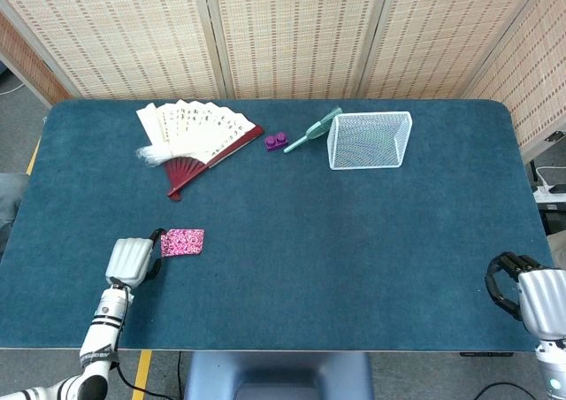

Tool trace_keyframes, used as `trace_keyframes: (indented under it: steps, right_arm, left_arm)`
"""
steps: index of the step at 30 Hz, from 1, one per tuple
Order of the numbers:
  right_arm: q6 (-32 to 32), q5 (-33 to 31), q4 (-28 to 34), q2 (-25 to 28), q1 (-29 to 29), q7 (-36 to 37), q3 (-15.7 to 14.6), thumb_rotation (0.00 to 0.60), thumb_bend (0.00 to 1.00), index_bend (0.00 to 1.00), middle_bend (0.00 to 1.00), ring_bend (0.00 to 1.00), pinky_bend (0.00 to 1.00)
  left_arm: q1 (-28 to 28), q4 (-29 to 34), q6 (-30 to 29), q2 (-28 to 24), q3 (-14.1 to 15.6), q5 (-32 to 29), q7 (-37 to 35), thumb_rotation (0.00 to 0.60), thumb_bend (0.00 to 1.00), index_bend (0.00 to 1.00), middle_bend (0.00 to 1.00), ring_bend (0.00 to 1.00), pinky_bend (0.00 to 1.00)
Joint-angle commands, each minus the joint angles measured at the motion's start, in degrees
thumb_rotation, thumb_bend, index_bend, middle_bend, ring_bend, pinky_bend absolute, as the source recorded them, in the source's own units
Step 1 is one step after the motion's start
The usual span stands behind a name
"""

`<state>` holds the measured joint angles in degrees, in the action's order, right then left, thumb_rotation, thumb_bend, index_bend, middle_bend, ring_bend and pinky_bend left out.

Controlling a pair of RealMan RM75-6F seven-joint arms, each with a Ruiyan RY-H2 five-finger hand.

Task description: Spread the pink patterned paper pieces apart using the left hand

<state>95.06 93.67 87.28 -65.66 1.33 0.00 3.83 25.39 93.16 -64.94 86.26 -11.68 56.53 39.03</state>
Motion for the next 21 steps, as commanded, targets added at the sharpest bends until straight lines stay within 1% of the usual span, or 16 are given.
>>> trace_keyframes:
  steps: [1,4,8,15,21]
  right_arm:
    - [-0.04,-0.03,0.07,0.15,0.01,0.17,-0.01,0.6,0.46,0.73,0.55,0.59,0.89]
    - [-0.19,-0.11,0.17,0.25,0.07,0.31,0.0,0.6,0.46,0.73,0.55,0.59,0.89]
    - [-0.37,-0.18,0.31,0.37,0.1,0.28,-0.05,0.6,0.46,0.73,0.55,0.59,0.89]
    - [-0.3,-0.21,0.44,0.53,0.07,0.45,-0.04,0.6,0.46,0.73,0.55,0.59,0.89]
    - [-0.27,-0.12,0.5,0.61,0.06,0.53,-0.1,0.6,0.46,0.73,0.55,0.59,0.89]
  left_arm:
    - [3.22,-0.59,-2.23,5.2,-2.37,-7.61,6.35,0.6,0.43,0.23,1.0,1.0,1.0]
    - [4.44,-1.3,-4.82,7.8,-2.98,-11.07,9.1,0.6,0.43,0.22,1.0,1.0,1.0]
    - [5.71,-2.31,-6.73,9.9,-3.43,-13.12,10.56,0.6,0.43,0.21,1.0,1.0,1.0]
    - [6.87,-3.09,-9.35,11.9,-3.91,-16.82,12.39,0.6,0.43,0.2,1.0,1.0,1.0]
    - [7.77,-3.98,-10.02,13.19,-3.96,-18.89,12.75,0.6,0.43,0.18,1.0,1.0,1.0]
